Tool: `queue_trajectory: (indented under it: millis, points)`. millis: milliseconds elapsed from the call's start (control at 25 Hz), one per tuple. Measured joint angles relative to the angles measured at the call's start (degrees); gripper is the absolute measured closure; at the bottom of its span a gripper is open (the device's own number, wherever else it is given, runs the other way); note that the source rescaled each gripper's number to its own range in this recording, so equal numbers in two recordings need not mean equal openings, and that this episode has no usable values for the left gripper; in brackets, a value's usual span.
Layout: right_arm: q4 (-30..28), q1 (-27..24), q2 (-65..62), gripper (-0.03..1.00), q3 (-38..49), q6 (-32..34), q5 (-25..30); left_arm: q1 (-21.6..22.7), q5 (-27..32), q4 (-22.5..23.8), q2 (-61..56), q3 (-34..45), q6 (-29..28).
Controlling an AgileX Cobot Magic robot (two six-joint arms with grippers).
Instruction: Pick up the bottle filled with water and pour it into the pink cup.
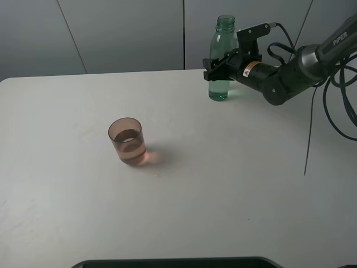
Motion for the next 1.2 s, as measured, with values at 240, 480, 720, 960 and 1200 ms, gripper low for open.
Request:
queue_trajectory:
  millis: [240,480,720,960,1200]
  points:
    - [0.84,0.00,0.12,-0.03,0.00,0.47,2.38,0.00,0.00,0.00,0.00,0.00,0.00]
    - [0.84,0.00,-1.97,-0.03,0.00,1.53,3.59,0.00,0.00,0.00,0.00,0.00,0.00]
    - [0.96,0.00,-9.07,-0.03,0.00,2.01,5.31,0.00,0.00,0.00,0.00,0.00,0.00]
    - [0.96,0.00,-15.59,-0.03,0.00,2.01,6.31,0.00,0.00,0.00,0.00,0.00,0.00]
    - [4.05,-0.27,-23.70,-0.03,-0.02,2.01,14.52,0.00,0.00,0.00,0.00,0.00,0.00]
